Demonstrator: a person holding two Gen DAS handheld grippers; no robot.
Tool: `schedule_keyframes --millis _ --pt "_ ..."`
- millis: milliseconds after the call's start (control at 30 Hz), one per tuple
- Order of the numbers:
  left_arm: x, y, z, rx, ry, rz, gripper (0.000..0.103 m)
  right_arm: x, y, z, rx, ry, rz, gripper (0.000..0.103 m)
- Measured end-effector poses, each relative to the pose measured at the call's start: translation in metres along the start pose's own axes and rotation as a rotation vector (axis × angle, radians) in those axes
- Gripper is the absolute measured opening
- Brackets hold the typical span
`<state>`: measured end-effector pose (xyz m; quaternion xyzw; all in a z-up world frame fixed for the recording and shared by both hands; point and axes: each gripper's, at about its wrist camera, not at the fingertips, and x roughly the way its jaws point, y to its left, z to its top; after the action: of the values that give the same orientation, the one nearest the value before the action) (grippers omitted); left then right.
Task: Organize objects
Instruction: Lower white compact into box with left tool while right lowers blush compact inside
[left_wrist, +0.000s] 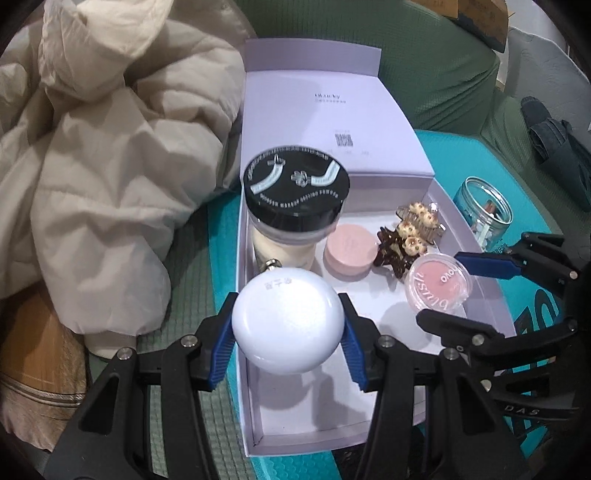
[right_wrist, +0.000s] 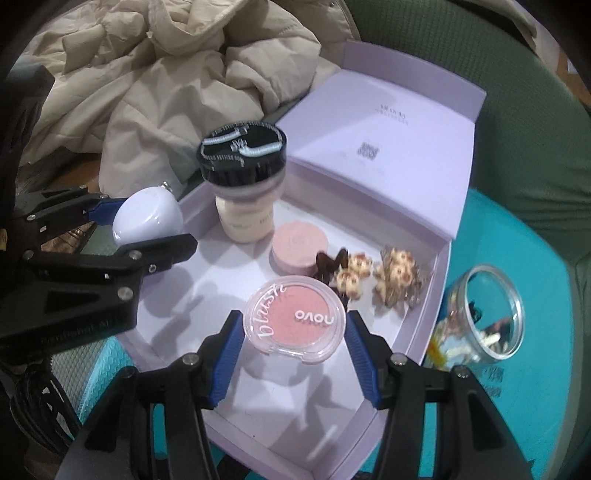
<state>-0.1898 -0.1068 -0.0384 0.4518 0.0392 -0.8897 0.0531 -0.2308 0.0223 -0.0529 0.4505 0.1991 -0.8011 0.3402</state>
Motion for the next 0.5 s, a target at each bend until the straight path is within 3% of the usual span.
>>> schedule_keyframes --millis 500 --pt "0.03 -0.009 0.001 0.057 0.083 -0.053 0.049 0.034 -0.015 -0.012 0.045 0.101 0.012 0.057"
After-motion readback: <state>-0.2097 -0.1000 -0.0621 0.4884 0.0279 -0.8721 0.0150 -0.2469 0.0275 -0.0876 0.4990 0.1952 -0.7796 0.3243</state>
